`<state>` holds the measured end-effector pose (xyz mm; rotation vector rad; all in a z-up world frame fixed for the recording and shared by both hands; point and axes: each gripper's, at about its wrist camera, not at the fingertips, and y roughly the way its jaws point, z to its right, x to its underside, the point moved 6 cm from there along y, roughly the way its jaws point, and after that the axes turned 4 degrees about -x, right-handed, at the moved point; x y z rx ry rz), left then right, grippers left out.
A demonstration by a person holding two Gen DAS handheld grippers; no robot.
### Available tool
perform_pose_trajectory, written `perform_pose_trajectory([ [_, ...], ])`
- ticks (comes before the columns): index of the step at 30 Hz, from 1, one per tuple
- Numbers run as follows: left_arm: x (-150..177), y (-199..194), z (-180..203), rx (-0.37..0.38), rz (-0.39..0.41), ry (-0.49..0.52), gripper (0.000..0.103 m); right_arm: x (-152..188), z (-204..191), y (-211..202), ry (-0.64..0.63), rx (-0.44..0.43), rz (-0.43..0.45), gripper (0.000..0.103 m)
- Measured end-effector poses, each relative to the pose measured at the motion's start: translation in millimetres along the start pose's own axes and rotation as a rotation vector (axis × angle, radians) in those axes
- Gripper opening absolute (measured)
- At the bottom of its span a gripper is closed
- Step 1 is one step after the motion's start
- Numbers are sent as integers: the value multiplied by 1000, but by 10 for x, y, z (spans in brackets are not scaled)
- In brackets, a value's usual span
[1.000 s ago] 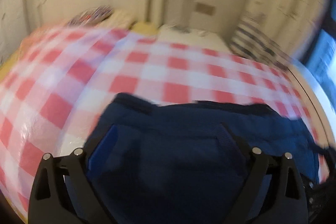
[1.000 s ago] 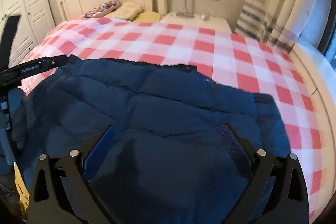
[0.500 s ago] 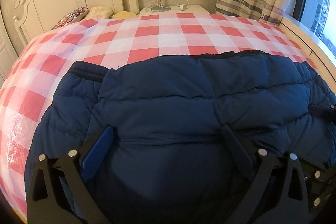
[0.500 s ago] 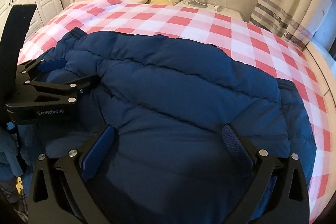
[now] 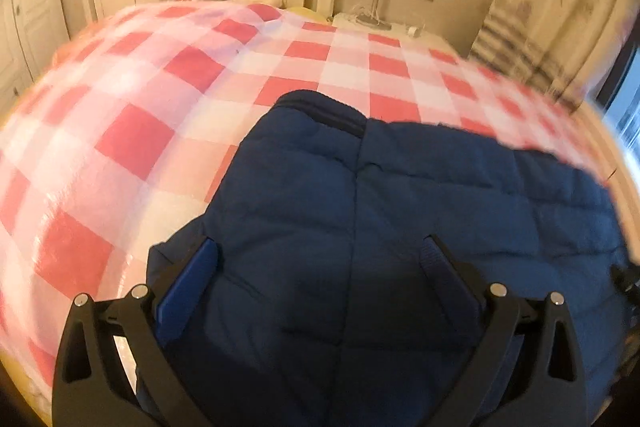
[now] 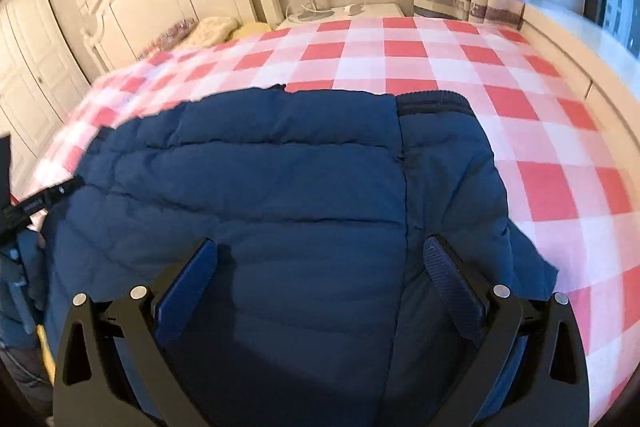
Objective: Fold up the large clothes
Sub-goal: 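Smooth the folded jacket flat on the bed with both grippers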
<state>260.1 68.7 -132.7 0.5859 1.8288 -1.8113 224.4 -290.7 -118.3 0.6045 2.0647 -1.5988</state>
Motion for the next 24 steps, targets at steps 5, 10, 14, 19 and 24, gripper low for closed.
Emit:
perform_pose_trajectory([
  [5,30,-290,11,-45,68,-8,100,12,-82,-275,-19,79,57,98],
  [10,315,-783,599,64,164,159,101,165,-844,-553,-248,-14,109,98],
  [14,601,-521,948,10,149,276,101,421,-1085,-166,-334,11,19,99],
  [19,615,-476,944,27,147,265,101,437,-1040,-107,-310,-41,30,99],
  [24,653,-481,970,20,151,270,101,465,-1067,-88,-320,-28,36,99],
])
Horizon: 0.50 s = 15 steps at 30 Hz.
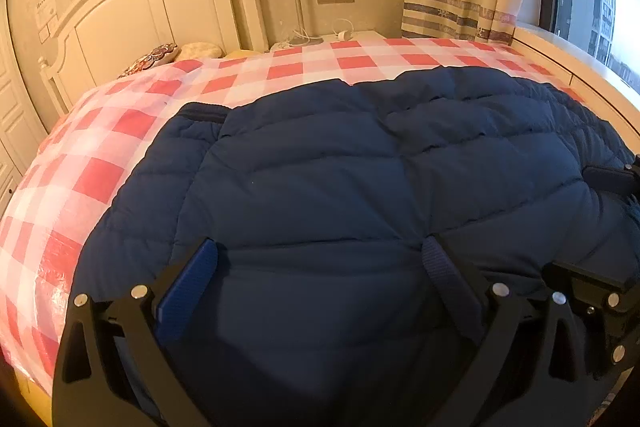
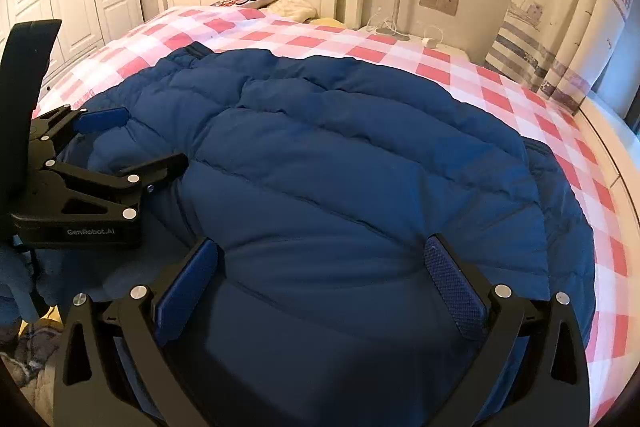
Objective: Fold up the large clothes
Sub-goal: 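Smooth the folded jacket flat on the bed with both grippers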
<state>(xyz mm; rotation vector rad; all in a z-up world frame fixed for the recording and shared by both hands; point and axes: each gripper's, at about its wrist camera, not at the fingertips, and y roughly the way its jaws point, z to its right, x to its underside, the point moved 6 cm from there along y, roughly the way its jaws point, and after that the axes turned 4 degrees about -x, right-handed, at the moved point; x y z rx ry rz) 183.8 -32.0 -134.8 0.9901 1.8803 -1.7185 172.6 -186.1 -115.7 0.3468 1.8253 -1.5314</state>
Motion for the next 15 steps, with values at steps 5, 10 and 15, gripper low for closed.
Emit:
perform_pose_trajectory([
  [5,8,-1,-4,-1,0,0,101,-1,8,-6,-2,2,5,99],
  [10,18,-40,-80,21,-20,-15,101,-2,29,-62,-2,3,-12,98],
  [15,202,-378,-621,-29,16,-92,101,117,417,-469,79,39,32,98],
])
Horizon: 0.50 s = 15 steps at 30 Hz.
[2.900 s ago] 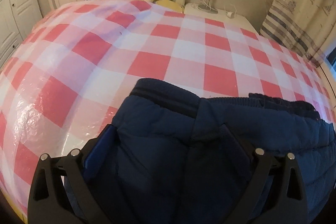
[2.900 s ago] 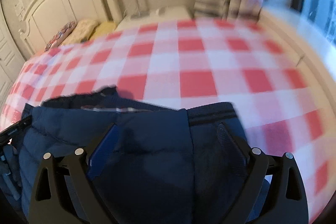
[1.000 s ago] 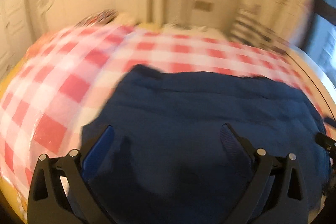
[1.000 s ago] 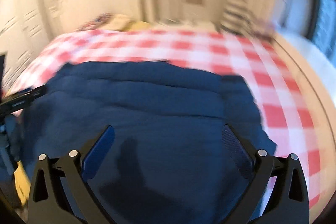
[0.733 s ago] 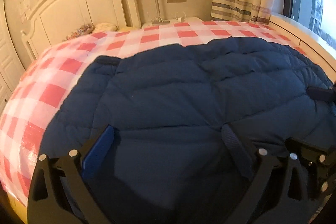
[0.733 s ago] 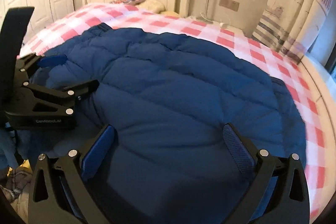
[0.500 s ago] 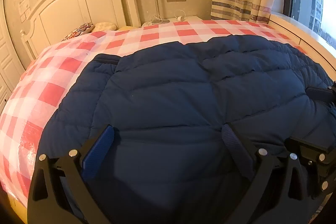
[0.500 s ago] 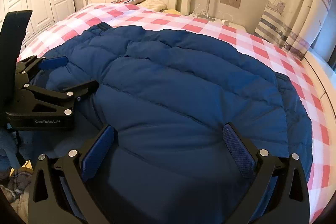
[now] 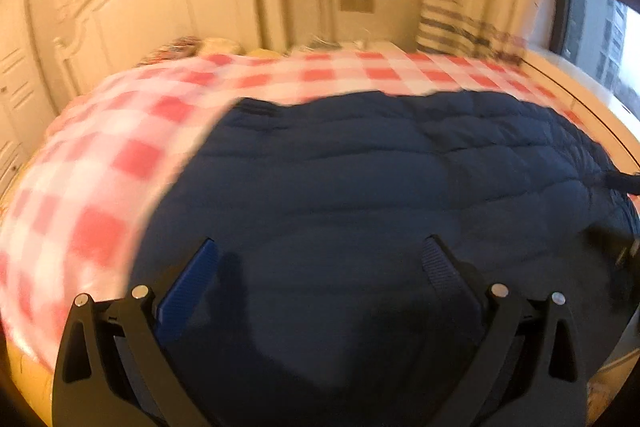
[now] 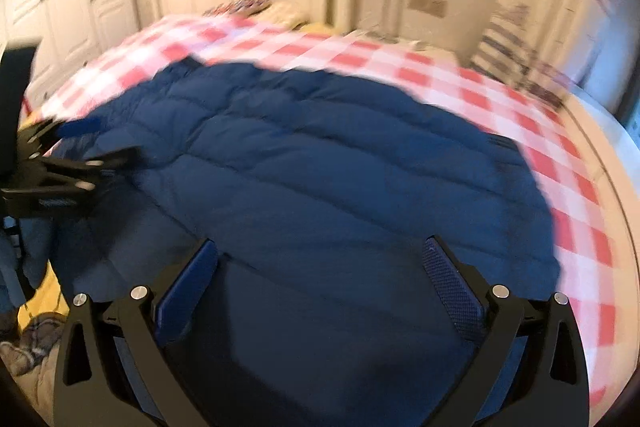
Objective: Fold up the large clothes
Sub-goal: 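Smooth the folded jacket flat on the bed with both grippers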
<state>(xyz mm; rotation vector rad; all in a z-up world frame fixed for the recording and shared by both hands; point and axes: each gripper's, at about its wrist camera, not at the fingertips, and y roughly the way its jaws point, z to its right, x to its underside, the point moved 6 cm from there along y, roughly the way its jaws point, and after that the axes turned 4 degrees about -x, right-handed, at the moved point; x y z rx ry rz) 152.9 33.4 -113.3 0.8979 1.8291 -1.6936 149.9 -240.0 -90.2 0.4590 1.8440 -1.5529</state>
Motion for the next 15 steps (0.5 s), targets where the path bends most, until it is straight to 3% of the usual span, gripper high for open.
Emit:
perform_pose_trajectory([
  [2,136,32,-226,-39,-30,-18,101,154,281,-39,65,31,-11,98],
  [4,300,75,-374,-1,-14,-21,101,319,461,-18,135,-24,2,98],
  [7,359,73,-359,-18,21,19,101,411,468,-7,125,-59,63,98],
  [15,322,131,-334,-38,-3,9,101,383,450,7,134,-45,67,98],
])
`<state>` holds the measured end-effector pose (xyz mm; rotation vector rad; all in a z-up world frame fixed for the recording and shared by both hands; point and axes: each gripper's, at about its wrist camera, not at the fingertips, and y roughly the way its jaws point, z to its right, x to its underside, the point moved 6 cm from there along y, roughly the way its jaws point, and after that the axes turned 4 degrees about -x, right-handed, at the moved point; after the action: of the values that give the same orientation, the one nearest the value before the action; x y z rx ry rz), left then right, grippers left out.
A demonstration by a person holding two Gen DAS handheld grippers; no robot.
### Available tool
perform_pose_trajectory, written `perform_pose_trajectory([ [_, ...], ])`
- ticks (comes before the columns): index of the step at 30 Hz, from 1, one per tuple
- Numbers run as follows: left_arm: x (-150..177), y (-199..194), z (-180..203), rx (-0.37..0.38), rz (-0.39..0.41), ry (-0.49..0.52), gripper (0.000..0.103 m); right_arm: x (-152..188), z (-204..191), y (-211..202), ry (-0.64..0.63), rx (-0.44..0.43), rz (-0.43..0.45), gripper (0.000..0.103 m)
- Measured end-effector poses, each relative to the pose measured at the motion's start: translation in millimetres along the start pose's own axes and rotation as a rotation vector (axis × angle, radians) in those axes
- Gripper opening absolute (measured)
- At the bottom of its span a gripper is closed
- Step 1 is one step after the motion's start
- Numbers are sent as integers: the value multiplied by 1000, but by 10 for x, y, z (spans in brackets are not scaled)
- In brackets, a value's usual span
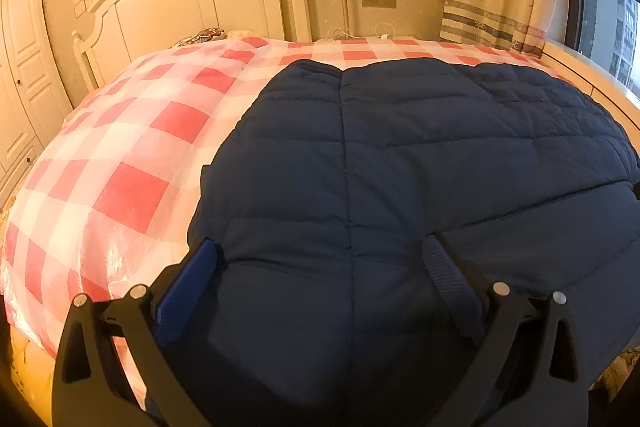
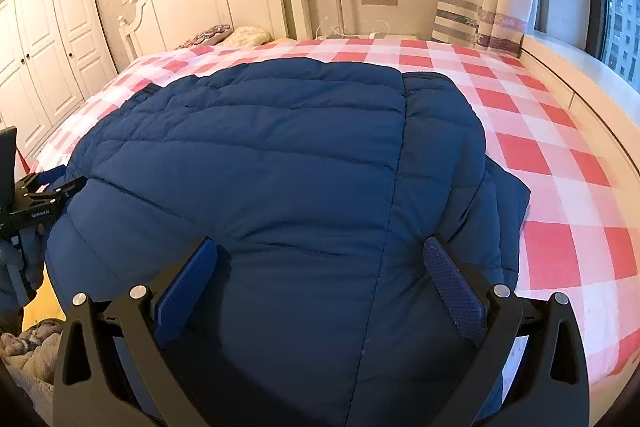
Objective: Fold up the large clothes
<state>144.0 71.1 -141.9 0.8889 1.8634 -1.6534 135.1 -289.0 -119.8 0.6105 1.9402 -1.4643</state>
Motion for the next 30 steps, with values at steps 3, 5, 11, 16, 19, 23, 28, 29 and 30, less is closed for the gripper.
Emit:
perform_pose_trajectory([
  [3,13,6,-8,-2,-1,0,101,29,13,-42,20,4,0,99],
  [5,6,6,-4,-2,-1,1,101,42,12,-65,41,6,-1,99],
  [11,10,-3,-5,-2,-6,0,101,79,24,-125,79,-2,19,99],
  [16,17,-94,-20,-2,-15,-6,101,105,268,-493,164,-97,128,98],
  [19,7,-221,34,22,10,-5,100,302,664,-846,297,-74,214,98],
  [23,-139,-394,330,108,50,19,100,720,947,-1140,453,-146,283,98],
  [28,-382,-410,867,157,59,115,101,1144,833,-1123,500,-225,236,94],
  [29,-438,-363,964,159,53,129,101,1213,782,-1074,512,-251,215,89],
  [30,-490,-294,1041,156,44,131,101,1249,745,-1028,517,-267,196,87],
])
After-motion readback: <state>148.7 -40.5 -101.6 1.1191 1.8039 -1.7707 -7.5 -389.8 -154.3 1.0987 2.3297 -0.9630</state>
